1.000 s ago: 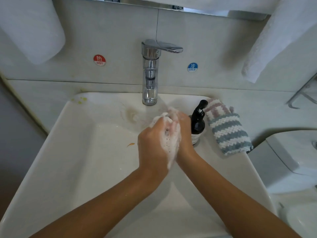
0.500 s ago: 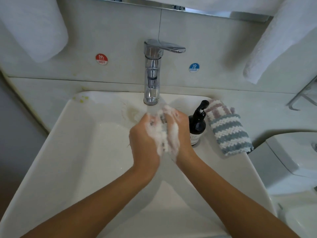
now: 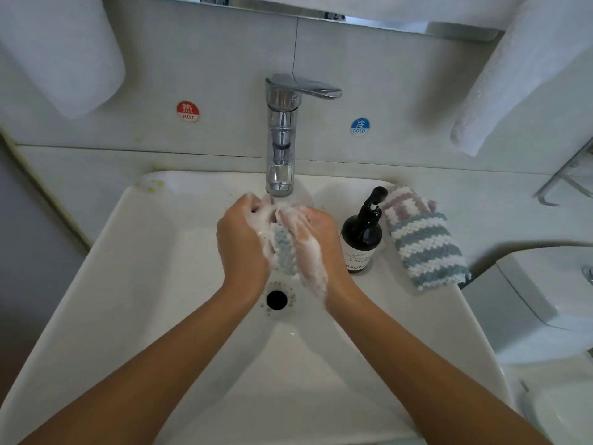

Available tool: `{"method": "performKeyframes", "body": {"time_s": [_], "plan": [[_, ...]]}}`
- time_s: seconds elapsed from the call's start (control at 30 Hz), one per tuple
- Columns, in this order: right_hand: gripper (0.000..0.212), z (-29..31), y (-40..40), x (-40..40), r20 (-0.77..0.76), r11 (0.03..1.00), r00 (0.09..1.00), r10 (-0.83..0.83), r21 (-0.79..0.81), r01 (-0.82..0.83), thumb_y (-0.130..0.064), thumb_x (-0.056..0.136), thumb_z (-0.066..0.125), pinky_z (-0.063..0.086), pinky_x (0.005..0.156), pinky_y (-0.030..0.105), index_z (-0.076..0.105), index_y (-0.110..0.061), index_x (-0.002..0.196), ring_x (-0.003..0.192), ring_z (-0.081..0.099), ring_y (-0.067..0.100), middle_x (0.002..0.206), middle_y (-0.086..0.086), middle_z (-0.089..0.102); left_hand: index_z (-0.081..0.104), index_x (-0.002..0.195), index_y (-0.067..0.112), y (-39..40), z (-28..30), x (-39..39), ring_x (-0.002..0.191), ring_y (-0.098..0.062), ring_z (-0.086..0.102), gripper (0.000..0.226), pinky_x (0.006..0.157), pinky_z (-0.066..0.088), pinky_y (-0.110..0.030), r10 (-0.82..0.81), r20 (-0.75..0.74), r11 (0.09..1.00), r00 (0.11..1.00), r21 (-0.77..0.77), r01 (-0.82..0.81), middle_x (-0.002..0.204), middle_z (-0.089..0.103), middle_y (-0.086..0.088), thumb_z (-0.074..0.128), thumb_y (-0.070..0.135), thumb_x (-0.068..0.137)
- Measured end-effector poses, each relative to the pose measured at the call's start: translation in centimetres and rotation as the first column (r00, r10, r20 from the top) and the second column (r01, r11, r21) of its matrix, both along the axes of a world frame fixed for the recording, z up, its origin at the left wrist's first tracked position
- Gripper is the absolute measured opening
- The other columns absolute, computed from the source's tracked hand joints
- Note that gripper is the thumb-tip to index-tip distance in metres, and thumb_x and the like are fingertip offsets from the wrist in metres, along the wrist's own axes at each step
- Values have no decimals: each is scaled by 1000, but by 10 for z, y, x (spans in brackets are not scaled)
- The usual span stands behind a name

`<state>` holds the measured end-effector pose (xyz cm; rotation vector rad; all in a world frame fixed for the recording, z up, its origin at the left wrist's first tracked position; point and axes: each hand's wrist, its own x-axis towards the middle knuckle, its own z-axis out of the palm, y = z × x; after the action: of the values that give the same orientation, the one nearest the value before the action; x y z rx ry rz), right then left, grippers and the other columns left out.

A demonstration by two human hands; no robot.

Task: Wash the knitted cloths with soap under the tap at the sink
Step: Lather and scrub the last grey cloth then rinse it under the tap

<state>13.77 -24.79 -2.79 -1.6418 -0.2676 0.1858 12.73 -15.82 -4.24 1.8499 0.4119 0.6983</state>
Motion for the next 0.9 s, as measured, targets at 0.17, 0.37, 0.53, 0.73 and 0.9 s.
{"method": "performKeyframes", "body": {"time_s": [0.17,0.37,0.53,0.73,0.9], "plan": [[38,4,-6,0,62,975,976,-209,94,203,-9,96,52,38,55,19,43,-19,60,51,43,0,51,-12,46,50,95,24,-13,7,-16,72,-1,60,9,67,47,-20,-144,27,979,989,150,138,76,58,18,52,32,99],[31,3,-9,5,-74,944,962,-264,184,273,-17,94,58,45,61,30,52,-11,65,57,54,9,57,-6,54,59,111,33,-17,3,-16,89,3,64,34,80,54,-24,-365,-33,931,931,-5,365,95,67,16,51,57,88],[39,5,-16,7,-76,933,949,-307,174,315,-26,97,55,43,56,25,43,-18,61,52,49,6,48,-14,47,55,130,20,-15,4,-18,99,1,63,65,83,52,-18,-470,-28,882,882,28,471,107,63,17,51,48,72],[26,1,-14,3,-46,972,972,-231,39,232,-32,97,55,47,54,20,50,-22,73,59,57,1,67,-9,55,59,117,24,-10,12,-12,96,-12,64,38,85,54,-29,-358,-106,932,928,16,361,102,63,6,66,20,80],[13,-7,-8,4,12,980,985,-174,-91,175,-25,94,61,47,62,33,58,-15,86,68,54,12,74,-2,56,61,110,15,12,7,-3,86,-8,62,30,74,50,-15,-212,-79,973,974,74,218,93,61,10,61,0,84]]}}
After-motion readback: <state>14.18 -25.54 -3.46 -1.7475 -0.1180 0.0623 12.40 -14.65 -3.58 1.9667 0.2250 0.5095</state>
